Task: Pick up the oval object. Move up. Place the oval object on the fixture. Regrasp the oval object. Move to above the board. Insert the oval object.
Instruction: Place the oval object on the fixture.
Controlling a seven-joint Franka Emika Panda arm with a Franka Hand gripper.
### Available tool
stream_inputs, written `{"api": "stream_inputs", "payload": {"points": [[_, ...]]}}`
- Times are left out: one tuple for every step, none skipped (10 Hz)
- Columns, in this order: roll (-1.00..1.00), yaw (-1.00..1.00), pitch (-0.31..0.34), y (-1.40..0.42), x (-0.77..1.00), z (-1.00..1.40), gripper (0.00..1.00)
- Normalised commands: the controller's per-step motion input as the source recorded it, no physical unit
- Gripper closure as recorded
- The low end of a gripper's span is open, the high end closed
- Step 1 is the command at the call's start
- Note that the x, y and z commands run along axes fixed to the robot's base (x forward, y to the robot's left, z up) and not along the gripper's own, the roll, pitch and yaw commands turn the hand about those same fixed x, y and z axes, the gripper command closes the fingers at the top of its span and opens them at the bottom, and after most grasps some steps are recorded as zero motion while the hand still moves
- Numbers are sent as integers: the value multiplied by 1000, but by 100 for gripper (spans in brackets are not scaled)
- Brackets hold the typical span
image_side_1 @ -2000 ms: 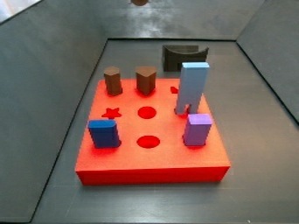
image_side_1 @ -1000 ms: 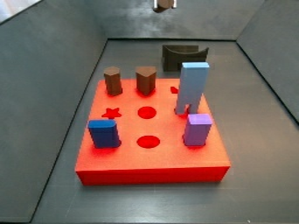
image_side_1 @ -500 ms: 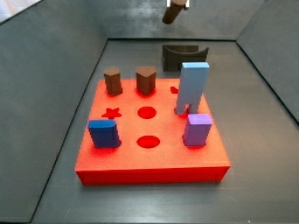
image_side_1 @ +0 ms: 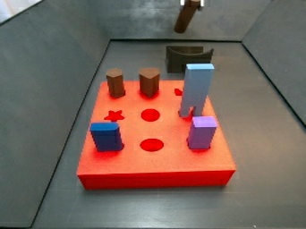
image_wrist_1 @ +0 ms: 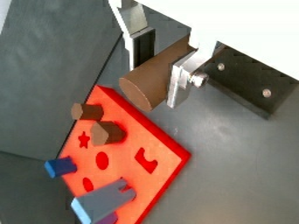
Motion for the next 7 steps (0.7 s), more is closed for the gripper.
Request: {"api": "stream_inputs", "payload": {"points": [[-218, -139, 2, 35, 199, -10, 100], [-213, -158, 58, 129, 103, -1000, 100], [-203, -151, 40, 131, 90, -1000, 100], [-182, -137, 14, 120, 120, -1000, 100], [-165, -128, 8, 116, 125, -1000, 100], [-138, -110, -12, 113, 132, -1000, 100], [-123, -96, -30, 97, 128, -900, 100]]}}
